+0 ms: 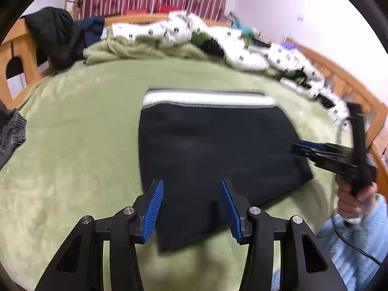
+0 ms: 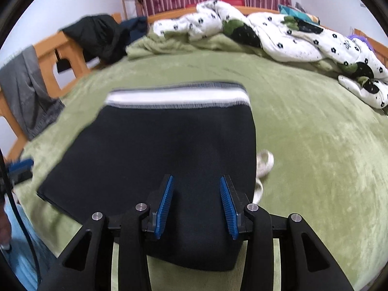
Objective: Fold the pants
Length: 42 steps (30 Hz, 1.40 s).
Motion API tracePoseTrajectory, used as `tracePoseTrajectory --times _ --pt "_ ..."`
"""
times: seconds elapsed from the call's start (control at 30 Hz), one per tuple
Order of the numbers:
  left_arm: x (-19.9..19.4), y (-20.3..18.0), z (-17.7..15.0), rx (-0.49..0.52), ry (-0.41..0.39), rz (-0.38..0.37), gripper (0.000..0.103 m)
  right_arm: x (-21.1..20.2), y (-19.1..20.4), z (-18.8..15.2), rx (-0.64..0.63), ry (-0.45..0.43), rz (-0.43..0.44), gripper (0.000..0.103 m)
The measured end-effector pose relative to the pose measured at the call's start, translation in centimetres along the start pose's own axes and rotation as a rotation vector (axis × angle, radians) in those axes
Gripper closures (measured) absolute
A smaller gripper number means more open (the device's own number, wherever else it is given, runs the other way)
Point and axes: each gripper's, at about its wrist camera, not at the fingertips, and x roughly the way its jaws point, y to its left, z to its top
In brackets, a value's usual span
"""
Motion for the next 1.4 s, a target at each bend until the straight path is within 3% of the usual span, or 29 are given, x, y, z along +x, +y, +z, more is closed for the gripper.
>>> tracePoseTrajectory --times 0.07,0.17,0.27,0.33,0.4,0.5,0.6,0.77,0.87,0.9,1.1,1.4 --pt "3.0 0.1 -1.0 0.000 0.098 0.036 0.057 0.7 0.1 -0.9 -0.001 0.018 -0.038 0.063" --pt "2.7 -1.3 -2.8 0.088 0.070 0.101 0.054 0.4 1.0 -1.4 -0.046 0.015 -0.081 0.063" --pt "1.8 -1.4 -2.0 0.087 0.081 0.072 0.053 0.1 0.7 -0.6 -0.035 0.028 -0.048 0.063" --pt "1.5 -0.2 -0.3 0.020 0.065 0.027 0.053 -0.2 0.1 0.6 -0.005 0.011 -0.004 0.063" --pt "2.2 1.1 2.1 -0.052 0.047 0.009 0.052 -0.3 -0.3 2.9 0.012 -0.045 -0.016 0.063" --pt "4.3 2.3 6.1 -0.097 0.039 0.031 0.052 0.9 -0.1 6.3 0.000 -0.082 -0.032 0.063" --pt "7.3 2.3 10.3 -0.085 0.011 0.072 0.052 2.6 -0.1 9.3 -0.030 -0.089 -0.045 0.063" --pt "10.3 1.4 13.7 -0.056 -0.001 0.110 0.052 5.8 -0.9 11.2 -0.061 -0.078 -0.076 0.063" --pt "12.9 1.3 13.5 -0.050 0.038 0.184 0.052 8.2 -1.8 10.5 -0.046 -0.054 -0.081 0.063" --pt "14.1 1.5 12.9 -0.060 0.069 0.209 0.046 8.3 -1.7 10.3 -0.055 -0.070 -0.088 0.063" --pt "14.4 3.3 12.1 -0.133 0.063 0.160 0.036 8.7 -0.7 10.1 -0.127 -0.092 -0.141 0.063" --pt "14.3 3.0 11.8 -0.127 0.060 0.164 0.035 8.6 -0.8 9.9 -0.116 -0.109 -0.135 0.062"
